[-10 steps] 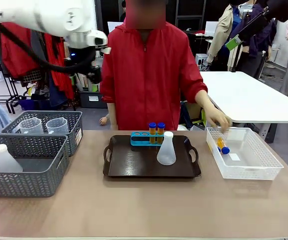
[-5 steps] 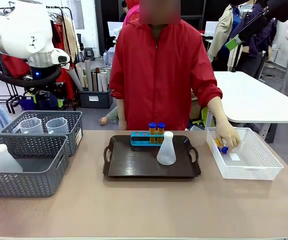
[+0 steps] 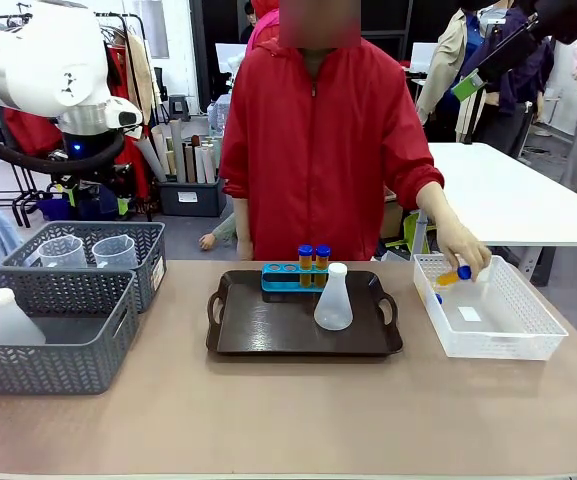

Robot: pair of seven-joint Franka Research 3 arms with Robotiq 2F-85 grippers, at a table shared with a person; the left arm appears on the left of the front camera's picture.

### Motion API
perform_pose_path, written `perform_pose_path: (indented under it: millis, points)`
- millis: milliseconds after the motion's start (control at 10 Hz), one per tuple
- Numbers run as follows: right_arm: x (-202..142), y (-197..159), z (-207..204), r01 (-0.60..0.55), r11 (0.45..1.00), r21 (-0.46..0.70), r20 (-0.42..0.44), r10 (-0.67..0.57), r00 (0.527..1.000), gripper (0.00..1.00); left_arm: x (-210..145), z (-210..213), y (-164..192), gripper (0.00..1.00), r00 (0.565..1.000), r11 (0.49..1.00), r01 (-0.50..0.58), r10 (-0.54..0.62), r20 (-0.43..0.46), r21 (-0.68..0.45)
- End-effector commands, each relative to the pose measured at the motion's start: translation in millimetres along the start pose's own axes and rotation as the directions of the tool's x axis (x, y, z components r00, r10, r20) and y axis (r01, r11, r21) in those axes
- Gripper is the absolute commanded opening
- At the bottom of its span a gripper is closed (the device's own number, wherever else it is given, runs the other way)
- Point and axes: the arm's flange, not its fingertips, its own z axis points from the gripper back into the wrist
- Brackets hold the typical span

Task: Prepare the laboratory tools.
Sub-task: Pick up one Large Measuring Cup and place it on the Handle tray.

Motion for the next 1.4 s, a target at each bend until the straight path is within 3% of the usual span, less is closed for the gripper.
perform_pose_path:
  millis: [0, 500, 700, 1300]
  points:
    - [0.7, 1.1, 1.1, -0.004, 1.0, 0.002, 0.003, 0.004, 1.0, 1.0, 1.5, -11.8, 17.5, 1.0, 0.998, 0.999, 0.033, -0.033, -0.045, -0.014]
    - [0.7, 1.1, 1.1, -0.004, 1.0, 0.002, 0.003, 0.004, 1.0, 1.0, 8.6, -75.2, 103.0, 1.0, 0.974, 0.978, -0.205, 0.2, -0.11, -0.035]
    - [0.7, 1.1, 1.1, -0.004, 1.0, 0.002, 0.003, 0.004, 1.0, 1.0, 14.5, -96.3, 125.9, 1.0, 0.961, 0.968, -0.247, 0.241, -0.138, -0.031]
    - [0.7, 1.1, 1.1, -0.004, 1.0, 0.002, 0.003, 0.004, 1.0, 1.0, 14.6, -151.6, 140.0, 1.0, 0.958, 0.967, -0.253, 0.244, -0.151, -0.041]
